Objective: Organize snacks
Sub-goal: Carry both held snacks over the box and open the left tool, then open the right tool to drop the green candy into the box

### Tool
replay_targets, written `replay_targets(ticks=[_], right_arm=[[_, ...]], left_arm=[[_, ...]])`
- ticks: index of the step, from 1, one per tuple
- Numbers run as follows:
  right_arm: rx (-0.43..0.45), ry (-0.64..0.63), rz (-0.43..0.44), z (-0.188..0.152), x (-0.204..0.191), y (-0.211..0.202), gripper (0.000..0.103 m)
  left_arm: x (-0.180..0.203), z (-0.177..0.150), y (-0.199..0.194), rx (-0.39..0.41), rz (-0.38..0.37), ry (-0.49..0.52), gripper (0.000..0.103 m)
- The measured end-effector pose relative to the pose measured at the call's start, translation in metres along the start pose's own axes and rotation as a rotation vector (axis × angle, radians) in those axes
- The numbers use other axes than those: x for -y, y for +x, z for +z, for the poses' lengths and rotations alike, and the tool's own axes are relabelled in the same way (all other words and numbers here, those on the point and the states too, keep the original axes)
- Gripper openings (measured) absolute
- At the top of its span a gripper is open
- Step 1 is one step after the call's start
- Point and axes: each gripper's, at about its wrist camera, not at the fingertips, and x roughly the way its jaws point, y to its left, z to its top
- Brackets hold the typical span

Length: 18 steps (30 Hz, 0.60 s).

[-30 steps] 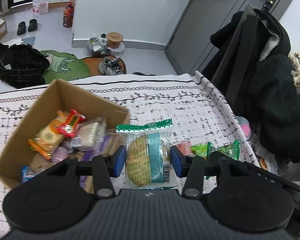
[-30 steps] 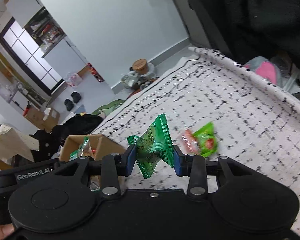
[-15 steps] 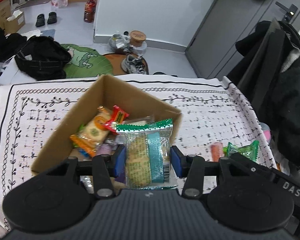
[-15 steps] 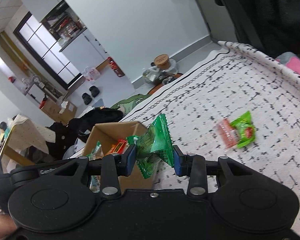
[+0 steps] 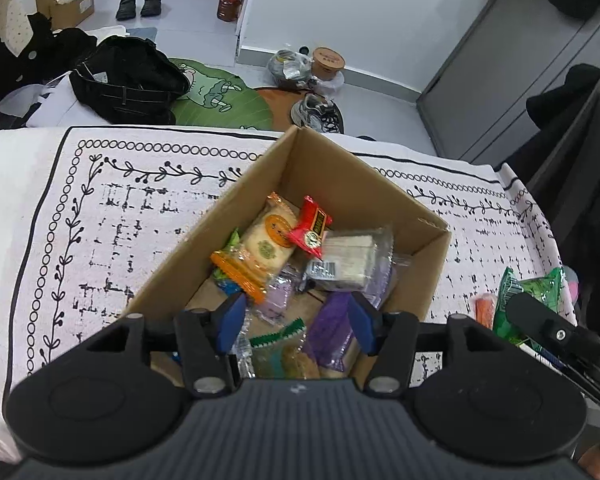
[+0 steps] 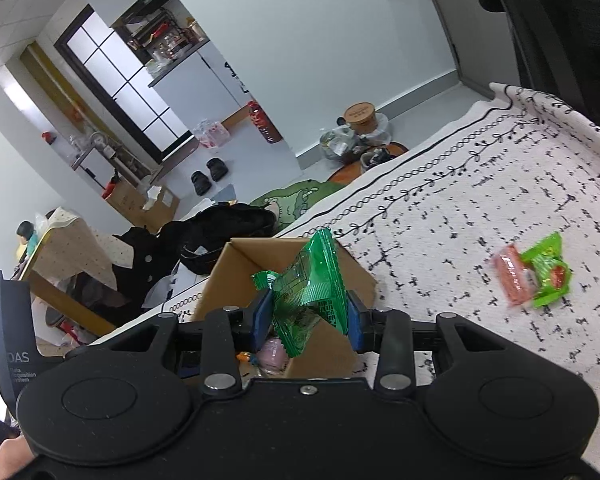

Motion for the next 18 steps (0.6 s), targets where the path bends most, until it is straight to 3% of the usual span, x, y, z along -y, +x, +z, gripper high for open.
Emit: replay_targets(ticks=[8,11,18], right_arm=[[-0.025,0.032,0.095,-0.003,-0.008,0.011,0.042],[-0.04,0.066,0.153,-0.005,-0.007,0.014,0.053],[-0.02,0.092,0.106,-0.004,0.002,0.005,0.056]], left_arm=[[-0.007,0.001,0.0,-0.003,-0.01,-0.015,0.059],[-0.009,0.001,-0.002,0.003,-0.011,-0.019,0.062],[-0.01,0.001,-0.005,0.008,-0.004,-0.026,0.063]])
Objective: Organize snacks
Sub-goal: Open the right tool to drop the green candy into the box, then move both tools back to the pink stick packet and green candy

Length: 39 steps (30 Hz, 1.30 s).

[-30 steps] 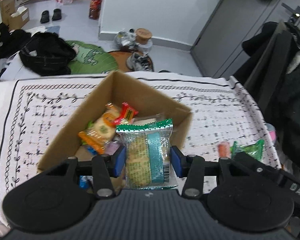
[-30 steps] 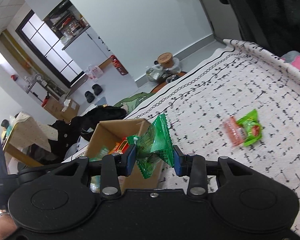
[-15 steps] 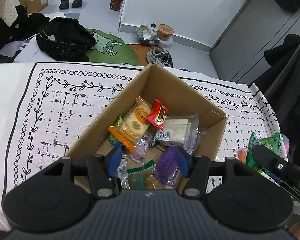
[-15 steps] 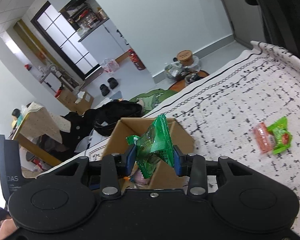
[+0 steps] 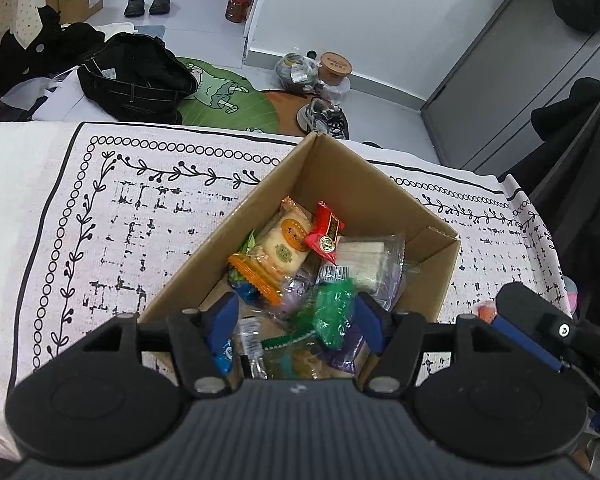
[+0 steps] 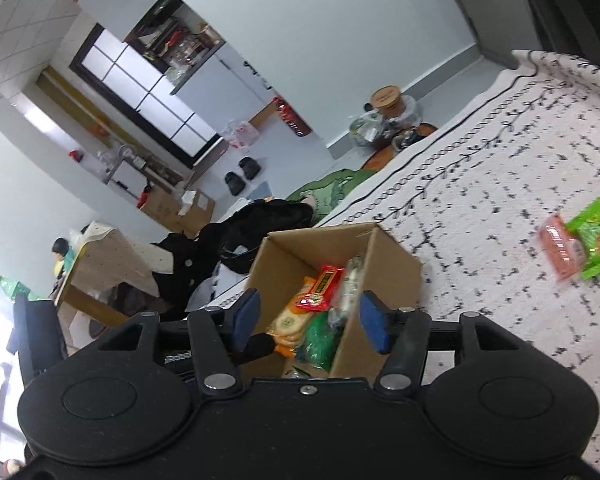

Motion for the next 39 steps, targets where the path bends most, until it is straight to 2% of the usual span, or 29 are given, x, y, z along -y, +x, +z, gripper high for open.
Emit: replay_targets(ticks=[18,20,22,24,29,31,33,35,39], right_arm=[[-0.01,-0.003,-0.187,0.007,0.023,-0.031,0.059],[0.0,-0.014,-0.211,0.009,0.026,-0.039,0.063],[0.011,-0.023,-0.232,0.013,0.029,-0.047,0.075],[0.023,-0.032,-0.244,0.017,0.032,-0.057,0.082],[0.04,-0.046,-0.277,0.025,0.047,-0.078,0.087],[0.042,-0.053,-0.3,0.026,0.056,-0.085,0.094],[0.048,-0.05,-0.326,0.026,0.065,-0.091,0.095],[0.049,-0.039,-0.345,0.027,0.073,-0.096,0.098],[0.065,-0.044,-0.364,0.031,0.082,-0.104,0.103]], left_arm=[[0.038,-0.01,-0.003,0.008,-0.022,0.063,0.07],[0.046,-0.012,-0.004,0.008,-0.03,0.079,0.07],[0.054,-0.015,-0.005,0.007,-0.049,0.088,0.071],[0.061,-0.017,-0.006,0.002,-0.061,0.096,0.076],[0.079,-0.02,-0.009,0.007,-0.082,0.118,0.081],[0.086,-0.021,-0.01,0.009,-0.089,0.131,0.084],[0.093,-0.022,-0.01,0.014,-0.1,0.143,0.086],[0.101,-0.024,-0.01,0.024,-0.109,0.155,0.094],[0.117,-0.028,-0.01,0.045,-0.117,0.178,0.103]])
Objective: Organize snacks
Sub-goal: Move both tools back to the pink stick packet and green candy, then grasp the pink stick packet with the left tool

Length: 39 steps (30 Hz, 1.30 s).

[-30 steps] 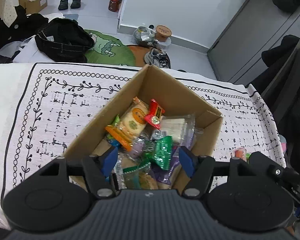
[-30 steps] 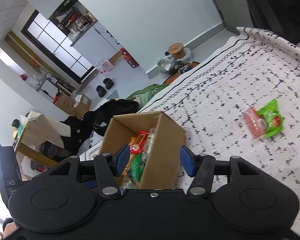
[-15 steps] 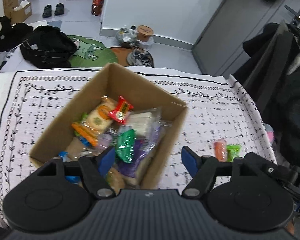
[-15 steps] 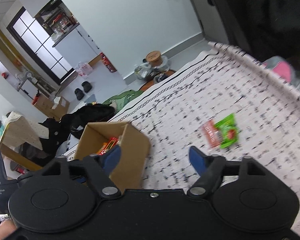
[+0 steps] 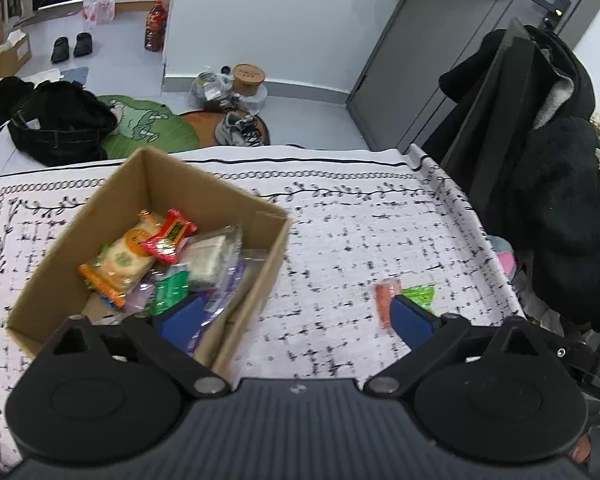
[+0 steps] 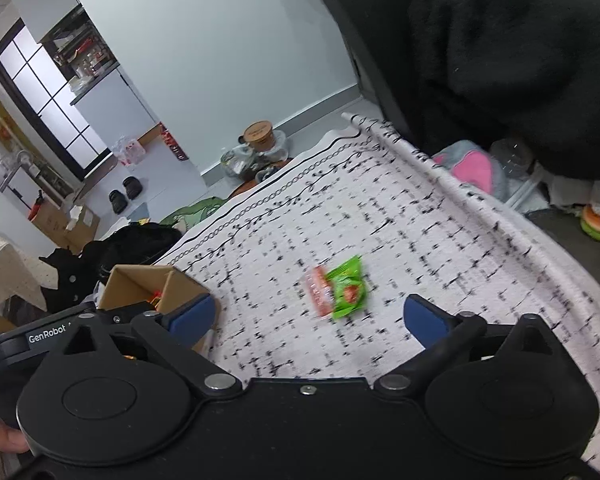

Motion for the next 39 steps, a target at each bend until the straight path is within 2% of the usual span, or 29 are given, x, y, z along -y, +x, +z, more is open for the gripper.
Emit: replay_targets(ticks=[5,13,20,25,28,35,39], right_arm=[[0.015,-0.014,-0.021,0.007,0.014,-0.002,0.103],[0.001,0.041,-0.065,0.021,0.052,-0.003,0.103],[-0.024,0.125,-0.09,0.031,0.079,0.009,0.102],[-0.086,0.159,-0.059,0.03,0.084,0.029,0.087],[-0.124,0.178,-0.034,0.029,0.083,0.041,0.083],[-0.153,0.176,-0.033,0.033,0.075,0.062,0.082],[-0.169,0.168,-0.038,0.034,0.074,0.069,0.082]], left_arm=[[0.021,-0.002,0.007,0.001,-0.033,0.032,0.103],[0.046,-0.003,0.026,-0.006,-0.066,0.056,0.103],[0.063,-0.005,0.052,-0.058,-0.086,0.044,0.103],[0.071,-0.008,0.072,-0.066,-0.09,0.051,0.101],[0.074,-0.01,0.084,-0.07,-0.095,0.047,0.1],[0.074,-0.013,0.117,-0.101,-0.091,0.023,0.074],[0.074,-0.013,0.133,-0.119,-0.097,0.012,0.065]])
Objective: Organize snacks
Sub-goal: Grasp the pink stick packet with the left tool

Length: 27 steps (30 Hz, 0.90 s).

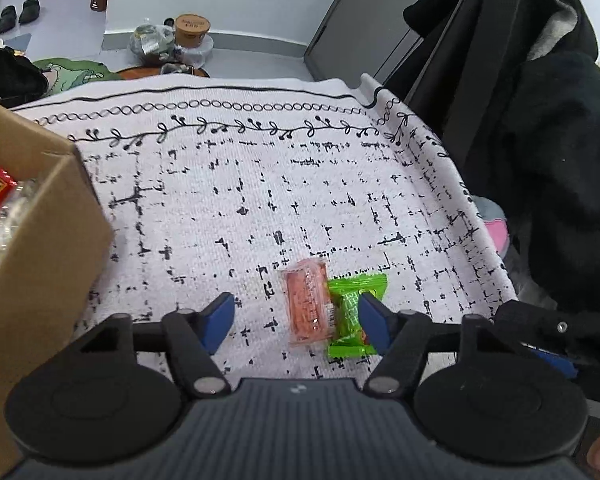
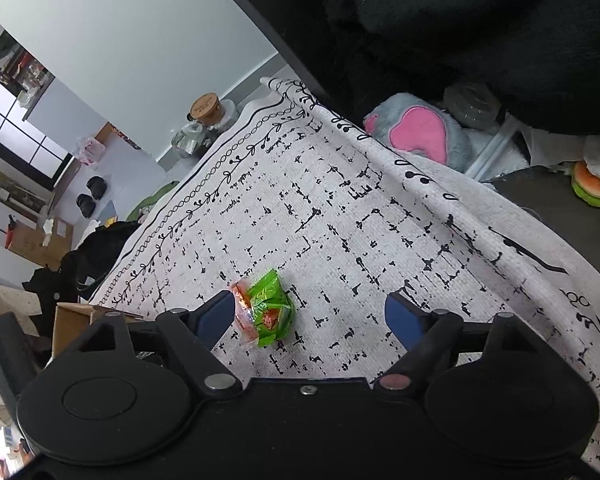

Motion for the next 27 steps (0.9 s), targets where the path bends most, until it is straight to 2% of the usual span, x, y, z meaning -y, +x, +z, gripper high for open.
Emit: replay_targets(ticks=[5,9,14,21,25,27], right_arm=[[-0.016,0.014,-0.013,0.004,0.002,0.009,0.082],[-0.019,0.017,-0.005,0.012,0.003,0.015,0.082],[-0.042,0.02,-0.001,0.012,0.003,0.023,0.082],[-0.076,-0.015,0.001,0.011,-0.011,0.038,0.082],[-0.112,-0.018,0.0,0.007,-0.016,0.048,0.078],[-0.124,-0.018,0.001,0.005,-0.019,0.052,0.078]], left_arm=[[-0.001,0.001,0.018,-0.028,-0.012,-0.021,0.056],[-0.001,-0.001,0.028,-0.038,-0.041,-0.035,0.056],[-0.005,-0.002,0.031,-0.039,-0.024,-0.049,0.04],[-0.012,0.0,0.036,-0.046,-0.044,-0.054,0.031],[-0.016,0.001,0.035,-0.049,-0.043,-0.056,0.019],[-0.02,0.001,0.032,-0.05,-0.053,-0.071,0.018]])
